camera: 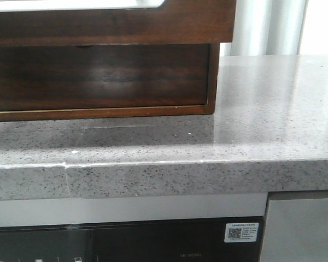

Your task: Put scissors in drawer with both arms

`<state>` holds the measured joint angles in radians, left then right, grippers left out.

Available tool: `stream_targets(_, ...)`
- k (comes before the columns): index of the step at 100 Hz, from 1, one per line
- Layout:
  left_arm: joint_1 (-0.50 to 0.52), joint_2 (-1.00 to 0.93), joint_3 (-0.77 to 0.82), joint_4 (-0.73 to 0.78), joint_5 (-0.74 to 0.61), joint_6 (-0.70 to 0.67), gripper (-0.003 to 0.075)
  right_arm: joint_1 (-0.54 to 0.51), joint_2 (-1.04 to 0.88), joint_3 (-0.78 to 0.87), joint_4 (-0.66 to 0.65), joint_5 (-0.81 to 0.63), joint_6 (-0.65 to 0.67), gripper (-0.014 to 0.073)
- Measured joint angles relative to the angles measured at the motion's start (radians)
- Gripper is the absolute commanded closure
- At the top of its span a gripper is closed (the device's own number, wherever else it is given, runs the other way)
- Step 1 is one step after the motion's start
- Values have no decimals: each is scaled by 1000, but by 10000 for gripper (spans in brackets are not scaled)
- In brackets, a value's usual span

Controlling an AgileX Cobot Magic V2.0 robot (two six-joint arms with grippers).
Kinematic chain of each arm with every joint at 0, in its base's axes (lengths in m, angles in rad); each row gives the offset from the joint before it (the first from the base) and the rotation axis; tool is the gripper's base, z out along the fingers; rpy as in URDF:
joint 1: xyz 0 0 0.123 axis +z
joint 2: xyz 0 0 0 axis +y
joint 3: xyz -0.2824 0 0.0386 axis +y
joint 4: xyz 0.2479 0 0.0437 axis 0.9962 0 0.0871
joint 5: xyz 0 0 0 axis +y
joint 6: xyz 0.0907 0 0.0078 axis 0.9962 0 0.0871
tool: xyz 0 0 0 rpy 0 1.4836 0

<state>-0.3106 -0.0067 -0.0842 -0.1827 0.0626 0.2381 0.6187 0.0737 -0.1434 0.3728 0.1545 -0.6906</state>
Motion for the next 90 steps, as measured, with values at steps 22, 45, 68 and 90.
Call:
stream_targets(22,0,0,11,23,0,0,717,0,0,0,0,0,0,699)
stream_targets(45,54,0,83,144,-2,-2,717,0,0,0,0,0,0,699)
stream_targets(68,205,0,90,134,34,-197,717,0,0,1,0,0,0,699)
stream_targets(90,338,0,90,159,83,-323,717,0,0,1,0,0,0,699)
